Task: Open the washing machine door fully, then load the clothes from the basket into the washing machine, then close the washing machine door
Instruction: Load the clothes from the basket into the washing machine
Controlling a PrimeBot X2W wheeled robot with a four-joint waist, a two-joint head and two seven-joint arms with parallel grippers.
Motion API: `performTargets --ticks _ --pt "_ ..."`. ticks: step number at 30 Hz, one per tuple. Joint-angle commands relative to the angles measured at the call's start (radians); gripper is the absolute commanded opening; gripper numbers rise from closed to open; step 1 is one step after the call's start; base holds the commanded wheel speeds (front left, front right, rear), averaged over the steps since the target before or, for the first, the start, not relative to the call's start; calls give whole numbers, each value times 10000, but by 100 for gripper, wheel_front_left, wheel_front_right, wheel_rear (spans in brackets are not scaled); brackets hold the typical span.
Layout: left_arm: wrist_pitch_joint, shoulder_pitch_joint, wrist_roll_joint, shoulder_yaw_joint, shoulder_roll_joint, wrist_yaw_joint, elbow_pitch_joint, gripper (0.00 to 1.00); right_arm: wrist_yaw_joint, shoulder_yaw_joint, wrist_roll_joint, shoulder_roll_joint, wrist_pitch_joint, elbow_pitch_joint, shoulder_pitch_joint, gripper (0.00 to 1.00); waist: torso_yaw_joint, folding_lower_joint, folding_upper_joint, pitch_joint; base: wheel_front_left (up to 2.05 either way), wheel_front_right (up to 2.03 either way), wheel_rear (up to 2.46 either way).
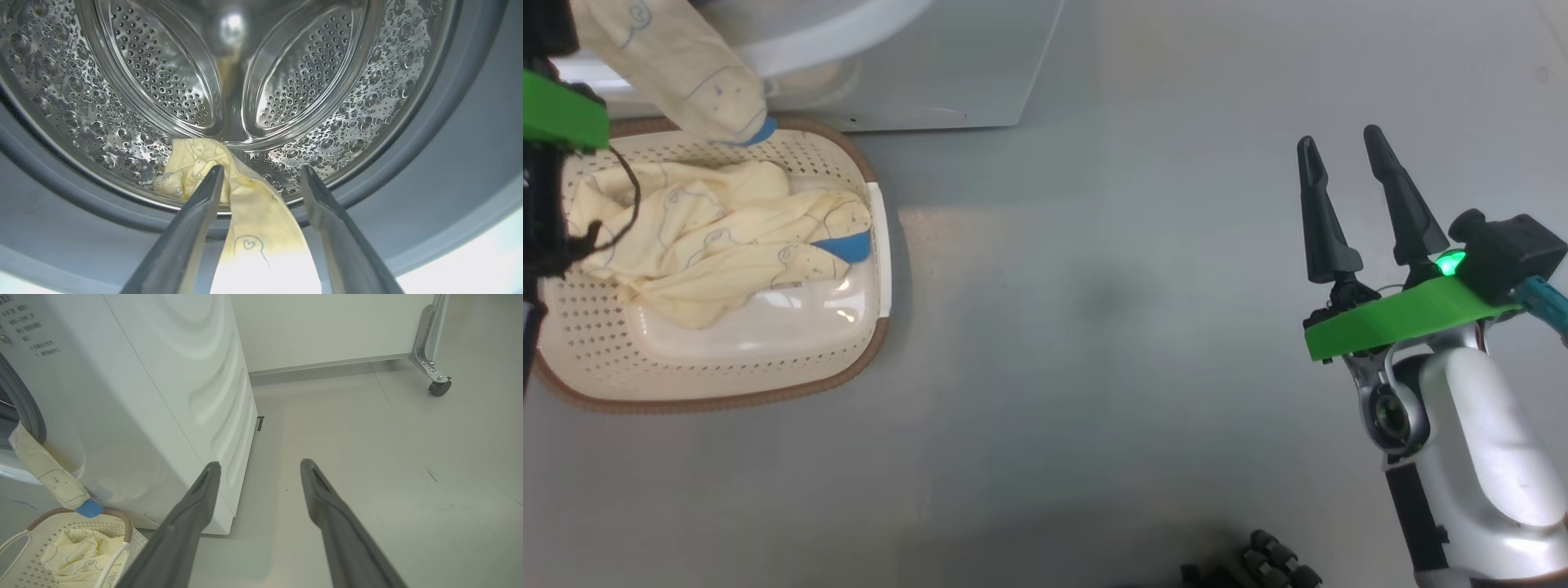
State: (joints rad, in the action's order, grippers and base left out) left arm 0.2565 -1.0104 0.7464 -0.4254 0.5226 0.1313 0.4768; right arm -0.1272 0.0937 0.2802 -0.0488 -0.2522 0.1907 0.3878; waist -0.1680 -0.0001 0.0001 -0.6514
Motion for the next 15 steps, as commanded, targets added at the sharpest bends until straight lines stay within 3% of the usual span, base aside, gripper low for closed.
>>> performTargets --ticks 1,15 --pt "53 193 -191 514 404 -6 -383 100 -35 126 -49 -14 -95 -215 -269 100 69 1 -1 123 0 0 0" --pt "53 4004 -2193 2663 -910 -6 -2717 100 -35 87 -163 -14 -95 -265 -497 100 285 1 -1 434 0 0 0"
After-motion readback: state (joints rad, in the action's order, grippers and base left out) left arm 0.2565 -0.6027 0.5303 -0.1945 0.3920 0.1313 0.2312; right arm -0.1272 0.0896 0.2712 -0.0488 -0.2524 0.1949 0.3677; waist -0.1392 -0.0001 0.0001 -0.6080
